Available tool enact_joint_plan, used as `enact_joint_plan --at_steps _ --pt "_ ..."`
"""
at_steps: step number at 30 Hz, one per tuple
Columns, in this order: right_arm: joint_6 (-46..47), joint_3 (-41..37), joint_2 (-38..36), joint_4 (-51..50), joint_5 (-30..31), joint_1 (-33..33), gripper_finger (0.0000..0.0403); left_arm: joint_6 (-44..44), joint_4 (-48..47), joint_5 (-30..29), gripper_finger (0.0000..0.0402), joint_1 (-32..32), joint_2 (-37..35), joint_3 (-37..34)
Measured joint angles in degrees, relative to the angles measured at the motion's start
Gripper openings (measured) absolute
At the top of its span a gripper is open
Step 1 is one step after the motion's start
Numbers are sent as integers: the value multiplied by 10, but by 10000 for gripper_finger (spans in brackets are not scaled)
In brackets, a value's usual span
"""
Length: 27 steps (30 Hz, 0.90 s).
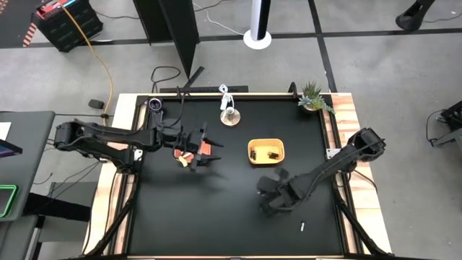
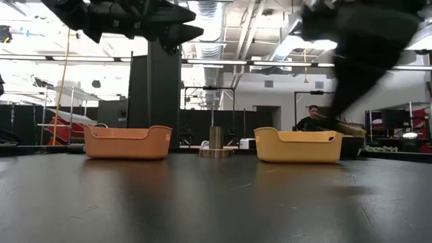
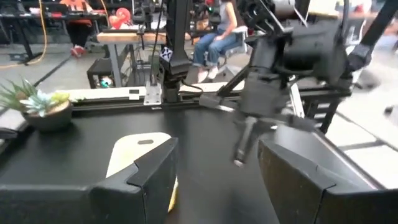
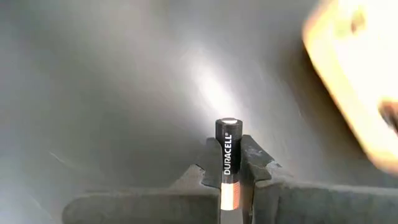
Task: Sort batteries
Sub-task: Put the black battery into the yellow bin
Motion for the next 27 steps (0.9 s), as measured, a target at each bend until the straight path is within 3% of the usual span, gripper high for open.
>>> enact_joint_plan --at_steps 4,8,13,19,27 --pt "-180 8 -1 148 0 -25 23 29 -35 -35 217 0 -36 13" --pt "-293 8 -1 220 -3 -51 23 52 -69 -54 217 0 -101 13" --pt "-365 8 -8 238 -3 -100 22 59 -136 -104 217 1 -171 0" --pt "-463 -14 -49 286 -32 -156 22 31 -134 -108 217 1 -223 -57" --pt "-442 -183 -211 354 -58 -233 22 5 -119 -111 217 1 -251 -117"
